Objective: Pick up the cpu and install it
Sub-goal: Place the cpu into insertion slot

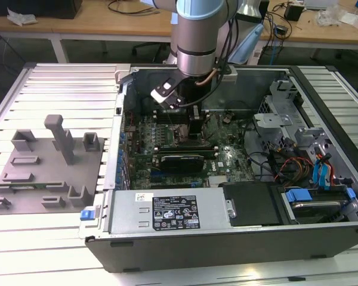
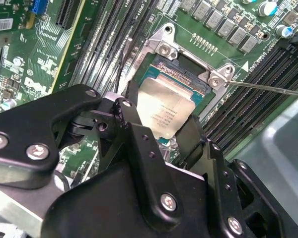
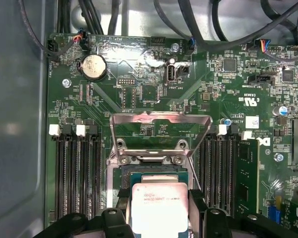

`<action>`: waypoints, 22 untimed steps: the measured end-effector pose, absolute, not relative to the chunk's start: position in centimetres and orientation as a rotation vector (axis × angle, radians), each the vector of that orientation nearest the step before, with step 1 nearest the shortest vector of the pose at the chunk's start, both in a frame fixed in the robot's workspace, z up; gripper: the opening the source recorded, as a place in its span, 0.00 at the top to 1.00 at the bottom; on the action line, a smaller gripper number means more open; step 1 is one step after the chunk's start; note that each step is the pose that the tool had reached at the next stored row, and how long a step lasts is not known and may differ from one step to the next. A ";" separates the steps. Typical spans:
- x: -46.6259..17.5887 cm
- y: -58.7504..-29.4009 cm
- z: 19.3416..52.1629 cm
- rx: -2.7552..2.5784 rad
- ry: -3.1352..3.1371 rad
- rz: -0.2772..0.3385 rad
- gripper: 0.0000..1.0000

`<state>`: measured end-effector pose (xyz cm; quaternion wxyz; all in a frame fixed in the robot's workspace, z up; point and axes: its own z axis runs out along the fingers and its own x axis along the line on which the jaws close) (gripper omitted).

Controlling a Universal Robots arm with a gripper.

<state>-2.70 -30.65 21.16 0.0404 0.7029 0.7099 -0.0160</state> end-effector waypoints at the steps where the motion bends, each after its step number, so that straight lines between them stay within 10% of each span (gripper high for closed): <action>1: -2.7 -30.7 21.1 2.153 2.175 -0.049 0.45; 22: -2.9 -30.3 19.9 2.174 2.155 -0.050 0.45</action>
